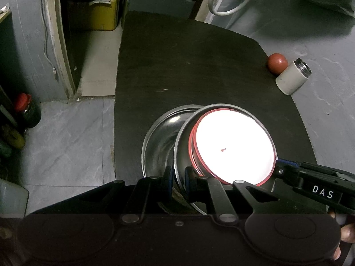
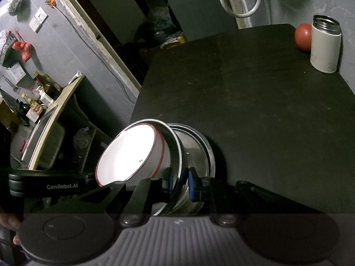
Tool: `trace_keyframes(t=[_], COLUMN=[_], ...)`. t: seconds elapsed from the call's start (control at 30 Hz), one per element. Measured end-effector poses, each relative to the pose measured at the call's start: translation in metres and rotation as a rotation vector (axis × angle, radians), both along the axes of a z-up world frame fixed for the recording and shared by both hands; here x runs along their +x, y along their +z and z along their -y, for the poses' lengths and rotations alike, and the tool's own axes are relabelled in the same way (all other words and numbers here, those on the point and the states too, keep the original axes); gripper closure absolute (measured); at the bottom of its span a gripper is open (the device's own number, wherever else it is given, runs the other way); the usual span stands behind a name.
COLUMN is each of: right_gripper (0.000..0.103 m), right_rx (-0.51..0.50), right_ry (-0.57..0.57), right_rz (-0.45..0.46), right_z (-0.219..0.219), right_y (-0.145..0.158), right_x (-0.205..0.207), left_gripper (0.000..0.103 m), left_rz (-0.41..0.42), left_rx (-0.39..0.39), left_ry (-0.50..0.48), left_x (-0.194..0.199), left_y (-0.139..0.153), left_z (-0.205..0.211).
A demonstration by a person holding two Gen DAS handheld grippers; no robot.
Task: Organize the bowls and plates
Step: 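Carry the nested bowls with both grippers over the stacked steel plates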
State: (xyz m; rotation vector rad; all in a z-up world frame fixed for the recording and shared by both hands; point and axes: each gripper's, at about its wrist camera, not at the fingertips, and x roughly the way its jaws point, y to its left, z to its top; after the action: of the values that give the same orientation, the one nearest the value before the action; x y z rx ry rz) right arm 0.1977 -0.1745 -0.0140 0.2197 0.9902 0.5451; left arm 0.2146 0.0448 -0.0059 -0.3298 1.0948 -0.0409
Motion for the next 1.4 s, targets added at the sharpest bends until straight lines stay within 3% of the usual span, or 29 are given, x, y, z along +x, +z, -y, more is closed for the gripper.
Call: trace_keyframes(t=[1.4], right_gripper=[0.088], right_rx=[-0.002], right_ry=[0.003], right_rz=[-0.040], right_z=[-0.014], right_y=[-0.011], right_x=[0.010], left_gripper=[0.092], left_rz=[-0.041], left_rx=[0.024], left_ry=[0.012], left_x=[0.010], left_y=[-0.010], left_z=[-0.003])
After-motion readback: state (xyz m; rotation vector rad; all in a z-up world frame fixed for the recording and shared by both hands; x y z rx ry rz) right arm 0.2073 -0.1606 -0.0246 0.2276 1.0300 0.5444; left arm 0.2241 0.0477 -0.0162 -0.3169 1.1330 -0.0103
